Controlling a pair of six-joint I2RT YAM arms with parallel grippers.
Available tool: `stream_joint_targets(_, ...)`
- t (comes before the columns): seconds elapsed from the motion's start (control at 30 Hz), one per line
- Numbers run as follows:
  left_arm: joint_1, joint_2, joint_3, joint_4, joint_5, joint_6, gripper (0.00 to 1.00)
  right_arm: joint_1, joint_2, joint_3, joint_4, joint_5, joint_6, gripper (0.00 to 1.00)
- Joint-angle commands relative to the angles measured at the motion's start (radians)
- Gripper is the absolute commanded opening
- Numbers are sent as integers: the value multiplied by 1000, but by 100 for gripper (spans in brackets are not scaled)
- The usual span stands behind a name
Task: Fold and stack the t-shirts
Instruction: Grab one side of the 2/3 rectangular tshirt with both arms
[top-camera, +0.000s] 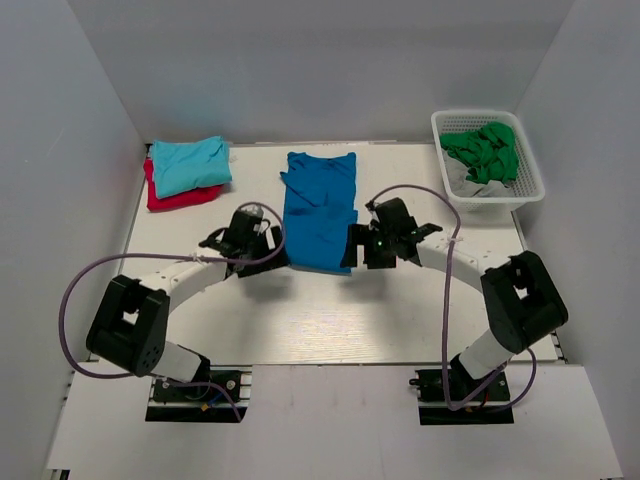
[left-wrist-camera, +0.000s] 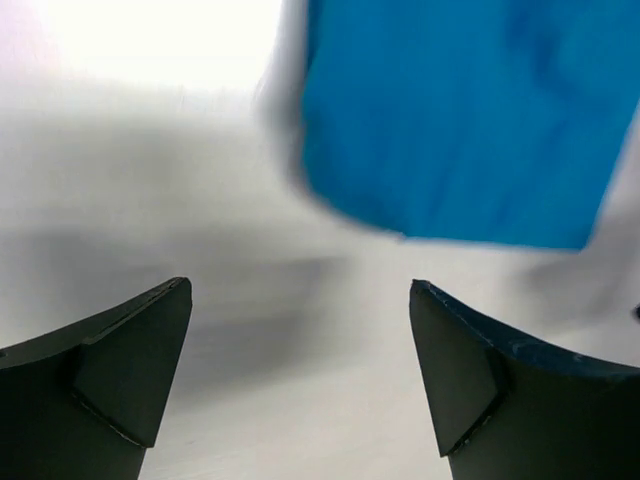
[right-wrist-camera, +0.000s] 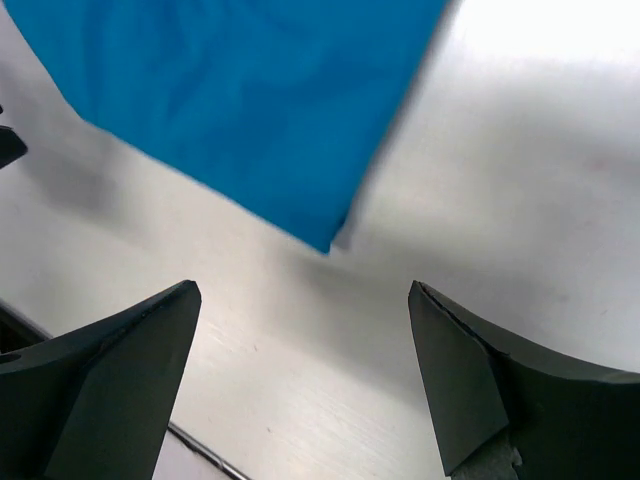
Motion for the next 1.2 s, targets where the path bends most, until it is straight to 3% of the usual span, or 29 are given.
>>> stream_joint_targets(0.0, -2, -51, -119, 148, 99, 44, 99, 16, -41, -60, 91, -43, 17, 90)
stream_joint_targets(0.17, -12, 17, -130, 204, 99, 100, 94, 41, 31, -71, 128, -62, 18, 90)
stream_joint_targets(0.23, -12, 38, -130, 260, 99, 138, 94, 52, 45, -60, 125, -4, 15, 90)
stream_joint_targets(0.33, -12, 61, -140, 313, 117, 189, 87, 56, 94, -49, 129, 29, -6, 90)
stream_joint_targets(0.43, -22, 106, -117, 302, 94, 210, 71, 63, 114, -46, 145, 16, 12, 87)
stream_joint_targets(0.47, -22, 127, -117, 302, 81, 219, 59, 66, 125, -43, 145, 15, 14, 82)
stream_joint_targets(0.53, -32, 136, -117, 302, 71, 229, 53, 69, 140, -35, 152, 16, 12, 74)
stream_joint_targets(0.57, -32, 136, -117, 302, 71, 229, 50, 70, 147, -31, 152, 16, 15, 65)
stream_joint_targets(0.63, -41, 136, -117, 311, 62, 239, 44, 72, 156, -26, 146, 13, 17, 56)
stream_joint_targets(0.67, -41, 136, -117, 311, 53, 239, 39, 70, 154, -28, 149, 19, 17, 46)
stream_joint_targets(0.8, -41, 145, -117, 337, 53, 239, 35, 69, 153, -29, 155, 45, 20, 36)
stream_joint_targets(0.9, -50, 159, -105, 347, 42, 250, 22, 67, 162, -20, 152, 53, 15, 32)
stream_joint_targets(1.1, -50, 207, -65, 365, 51, 270, 22, 66, 185, 20, 140, 75, 5, 31)
stream_joint_targets(1.17, -50, 207, -56, 365, 51, 270, 8, 63, 188, 34, 136, 73, 0, 27)
